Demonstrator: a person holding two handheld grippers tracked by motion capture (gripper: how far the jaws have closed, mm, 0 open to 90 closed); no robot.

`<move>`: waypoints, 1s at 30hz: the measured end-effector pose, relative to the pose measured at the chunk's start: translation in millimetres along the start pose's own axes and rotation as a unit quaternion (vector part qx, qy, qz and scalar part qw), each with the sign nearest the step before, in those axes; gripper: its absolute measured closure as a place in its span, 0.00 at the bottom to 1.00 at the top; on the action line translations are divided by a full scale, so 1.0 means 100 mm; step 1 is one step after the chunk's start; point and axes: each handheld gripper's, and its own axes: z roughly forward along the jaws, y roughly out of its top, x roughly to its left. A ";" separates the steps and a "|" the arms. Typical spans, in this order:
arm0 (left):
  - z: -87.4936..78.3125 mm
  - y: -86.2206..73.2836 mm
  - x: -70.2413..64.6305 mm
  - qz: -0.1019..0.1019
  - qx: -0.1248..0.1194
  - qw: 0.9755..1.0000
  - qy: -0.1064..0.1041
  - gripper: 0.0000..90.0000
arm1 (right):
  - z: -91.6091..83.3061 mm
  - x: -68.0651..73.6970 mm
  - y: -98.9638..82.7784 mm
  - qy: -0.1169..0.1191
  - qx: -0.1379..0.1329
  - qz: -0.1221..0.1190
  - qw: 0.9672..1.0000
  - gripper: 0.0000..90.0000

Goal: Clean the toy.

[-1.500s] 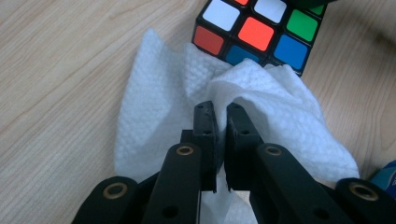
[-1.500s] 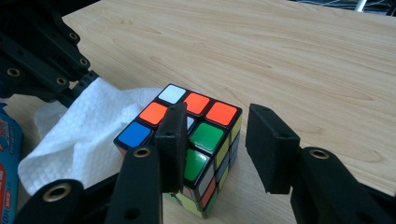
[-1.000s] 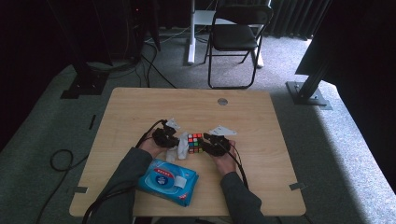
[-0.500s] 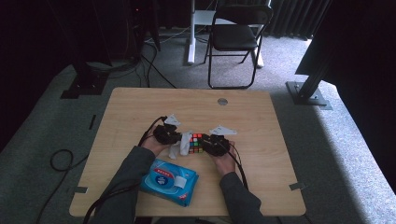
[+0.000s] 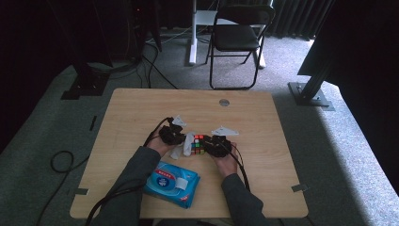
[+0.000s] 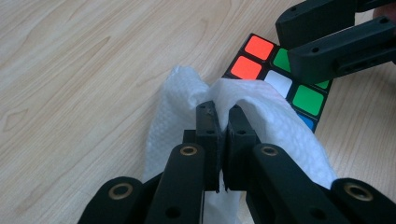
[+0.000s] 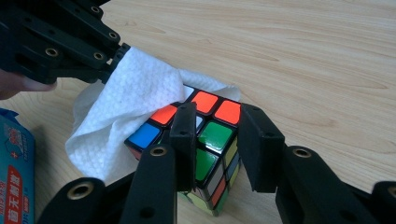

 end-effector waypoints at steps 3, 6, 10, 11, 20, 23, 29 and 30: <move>0.01 0.00 0.00 -0.003 0.007 1.000 0.001 0.97 | 0.00 0.00 0.00 -0.001 -0.001 0.001 1.000 0.76; 0.06 -0.02 -0.01 0.010 0.034 0.999 0.006 0.97 | 0.00 0.00 0.00 -0.001 -0.001 0.004 1.000 0.76; 0.14 0.00 -0.06 0.031 0.062 0.997 0.018 0.97 | 0.00 0.00 0.00 0.000 -0.001 0.007 1.000 0.76; 0.14 0.00 -0.05 0.030 0.064 0.997 0.017 0.97 | 0.00 0.00 0.00 0.000 -0.001 0.008 1.000 0.76; 0.31 -0.01 -0.09 0.053 0.119 0.991 0.018 0.96 | 0.00 0.01 -0.01 -0.002 -0.004 0.011 1.000 0.76; 0.31 -0.02 -0.07 0.044 0.116 0.992 0.010 0.96 | 0.01 0.00 -0.02 -0.002 -0.006 0.011 1.000 0.76; 0.31 -0.02 -0.06 0.042 0.114 0.992 0.010 0.96 | 0.00 0.01 -0.02 -0.002 -0.005 0.012 1.000 0.76; 0.31 -0.02 -0.06 0.042 0.114 0.992 0.009 0.96 | 0.00 0.00 -0.02 -0.002 -0.005 0.012 1.000 0.76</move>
